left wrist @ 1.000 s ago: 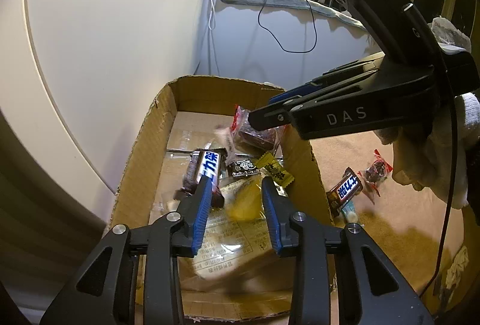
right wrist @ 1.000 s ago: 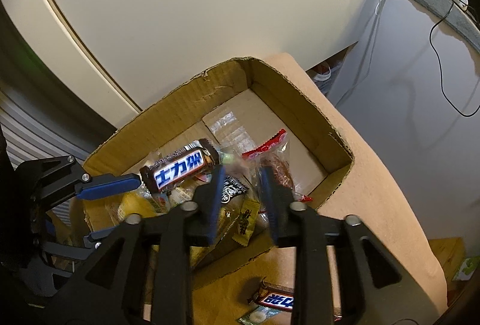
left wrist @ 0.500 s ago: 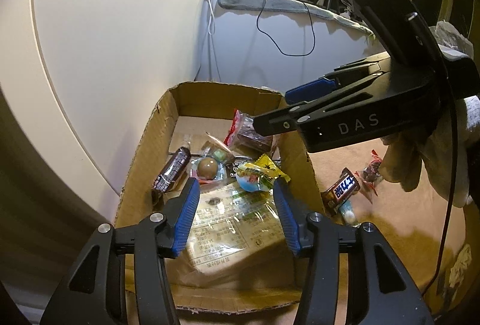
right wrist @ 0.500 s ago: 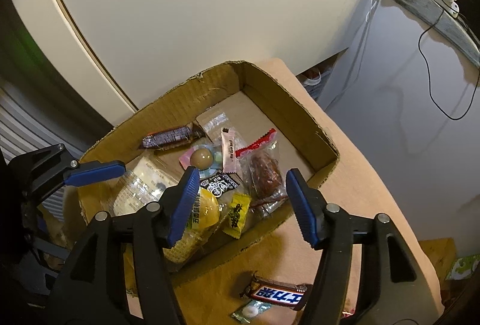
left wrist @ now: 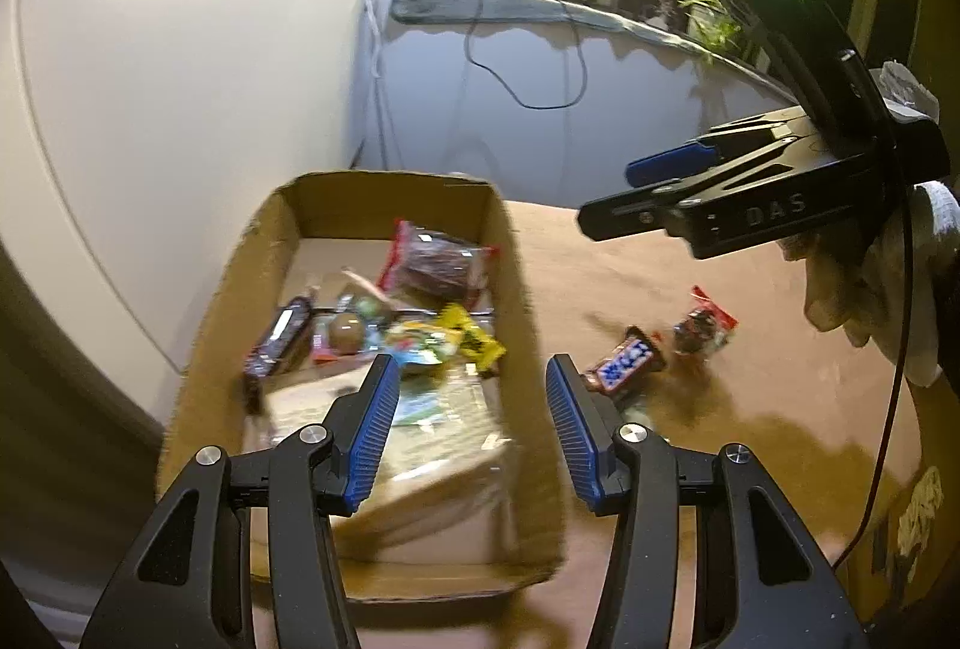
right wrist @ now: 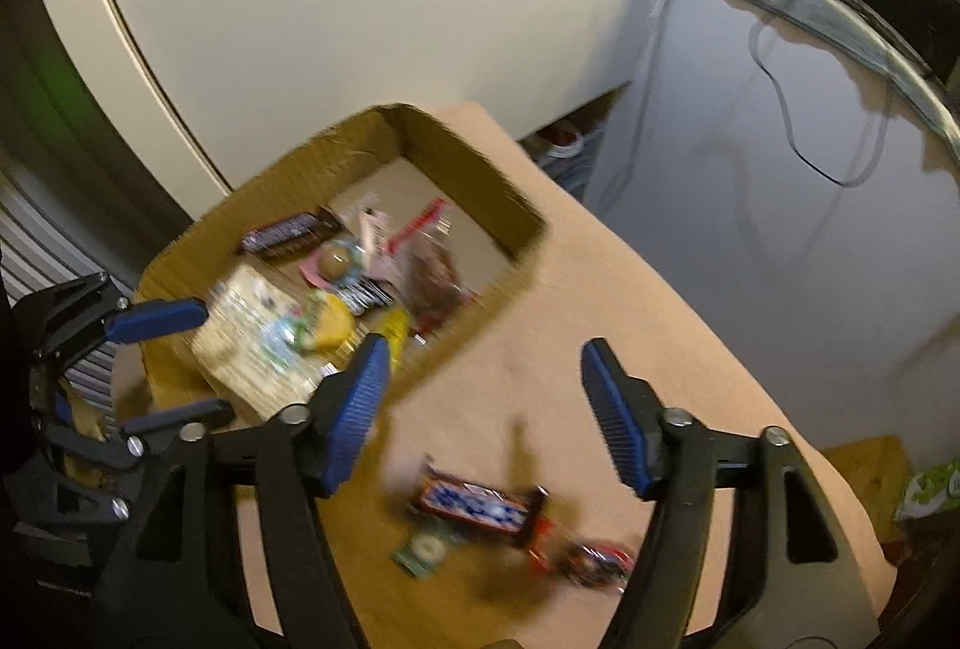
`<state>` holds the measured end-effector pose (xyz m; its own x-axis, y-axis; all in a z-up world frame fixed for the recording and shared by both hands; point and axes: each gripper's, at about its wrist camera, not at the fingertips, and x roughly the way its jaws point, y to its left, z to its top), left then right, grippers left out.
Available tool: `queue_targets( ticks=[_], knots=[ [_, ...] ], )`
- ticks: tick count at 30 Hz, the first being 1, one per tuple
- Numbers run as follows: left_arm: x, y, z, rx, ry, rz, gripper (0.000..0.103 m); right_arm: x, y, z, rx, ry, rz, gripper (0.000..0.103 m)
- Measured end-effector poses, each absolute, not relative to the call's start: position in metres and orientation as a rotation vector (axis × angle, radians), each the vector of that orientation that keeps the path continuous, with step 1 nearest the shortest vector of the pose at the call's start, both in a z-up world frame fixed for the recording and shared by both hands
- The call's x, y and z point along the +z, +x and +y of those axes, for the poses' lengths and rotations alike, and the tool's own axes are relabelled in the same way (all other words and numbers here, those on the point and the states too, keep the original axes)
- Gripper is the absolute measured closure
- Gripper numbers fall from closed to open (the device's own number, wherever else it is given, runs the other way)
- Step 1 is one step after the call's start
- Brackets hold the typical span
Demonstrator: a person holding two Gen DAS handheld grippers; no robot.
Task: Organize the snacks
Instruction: 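Move both grippers back over the remaining snacks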
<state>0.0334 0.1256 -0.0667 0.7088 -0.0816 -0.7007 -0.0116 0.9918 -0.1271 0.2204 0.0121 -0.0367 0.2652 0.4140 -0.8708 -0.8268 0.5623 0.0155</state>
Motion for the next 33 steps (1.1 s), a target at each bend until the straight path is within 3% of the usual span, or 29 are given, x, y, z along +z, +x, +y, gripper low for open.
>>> queue_targets(
  ticks=[13,27,33],
  knots=[
    [-0.075,0.042,0.058,-0.15,-0.093,0.82,0.053,-0.053,0.245,-0.104,0.766,-0.452,1.042,0.031],
    [-0.112,0.046,0.012,-0.178,-0.124,0.928,0.053,-0.098,0.25,-0.154,0.804,-0.465,1.092,0.031],
    [-0.126,0.058,0.005,-0.135,-0.116,0.964,0.053,-0.114,0.239,-0.159,0.877,-0.55,1.075,0.044]
  ],
)
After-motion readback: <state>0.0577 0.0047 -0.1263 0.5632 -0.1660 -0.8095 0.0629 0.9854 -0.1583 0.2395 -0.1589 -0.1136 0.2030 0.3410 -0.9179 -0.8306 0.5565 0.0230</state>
